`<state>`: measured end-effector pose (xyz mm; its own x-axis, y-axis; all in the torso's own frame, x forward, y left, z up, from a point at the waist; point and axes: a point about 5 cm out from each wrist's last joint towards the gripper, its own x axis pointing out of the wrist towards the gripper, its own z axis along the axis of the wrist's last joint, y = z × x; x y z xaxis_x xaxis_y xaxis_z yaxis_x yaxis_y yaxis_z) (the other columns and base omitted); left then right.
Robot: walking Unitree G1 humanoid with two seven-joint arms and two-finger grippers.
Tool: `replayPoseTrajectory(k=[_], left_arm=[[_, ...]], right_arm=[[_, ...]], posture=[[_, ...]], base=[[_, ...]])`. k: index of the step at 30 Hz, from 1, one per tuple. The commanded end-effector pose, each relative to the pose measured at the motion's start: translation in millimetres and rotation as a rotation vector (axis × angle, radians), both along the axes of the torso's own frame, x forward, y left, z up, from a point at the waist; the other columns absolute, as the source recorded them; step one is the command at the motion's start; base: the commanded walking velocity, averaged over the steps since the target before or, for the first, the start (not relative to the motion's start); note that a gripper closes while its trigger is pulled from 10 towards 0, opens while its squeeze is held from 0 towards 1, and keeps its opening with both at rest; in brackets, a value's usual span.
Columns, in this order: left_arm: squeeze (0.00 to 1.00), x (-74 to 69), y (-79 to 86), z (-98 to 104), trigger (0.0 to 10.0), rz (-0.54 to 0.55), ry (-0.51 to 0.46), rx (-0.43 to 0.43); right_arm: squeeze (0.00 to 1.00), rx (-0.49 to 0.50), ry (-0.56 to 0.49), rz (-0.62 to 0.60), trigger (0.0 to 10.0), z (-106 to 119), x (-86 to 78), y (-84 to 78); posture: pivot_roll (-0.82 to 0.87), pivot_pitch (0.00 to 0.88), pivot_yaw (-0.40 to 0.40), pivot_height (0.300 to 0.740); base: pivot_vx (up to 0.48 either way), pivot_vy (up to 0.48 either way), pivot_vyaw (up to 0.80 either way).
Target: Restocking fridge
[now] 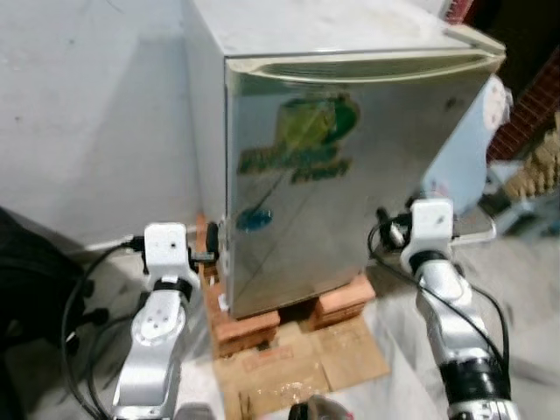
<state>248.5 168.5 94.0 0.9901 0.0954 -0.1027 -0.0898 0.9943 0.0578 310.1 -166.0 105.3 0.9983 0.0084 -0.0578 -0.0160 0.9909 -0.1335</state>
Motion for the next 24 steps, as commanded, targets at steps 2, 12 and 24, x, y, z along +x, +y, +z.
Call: replayPoseTrajectory(k=[2, 12, 24], left_arm=[[0.0, 1.6, -7.7, 2.8, 10.0, -0.013, -0.006, -0.014], [0.0, 0.7, -10.1, 1.5, 10.0, -0.029, 0.006, -0.032], [0.0, 7.5, -8.6, 10.8, 10.0, -0.07, -0.032, -0.034]], right_arm=[[0.0, -0.015, 0.012, -0.025, 10.0, -1.9, -2.6, -10.9], [0.0, -0.021, 0.019, -0.024, 10.0, -2.6, -3.1, -11.1], [0.0, -0.023, -0.001, -0.022, 10.0, 4.4, 4.3, -10.1]], posture=[[0.09, 0.051, -0.079, 0.74], [0.09, 0.058, -0.081, 0.74], [0.1, 0.066, -0.078, 0.74]], base=[[0.0, 0.0, -0.78], [-0.138, 0.0, -0.78], [-0.093, 0.0, -0.78]])
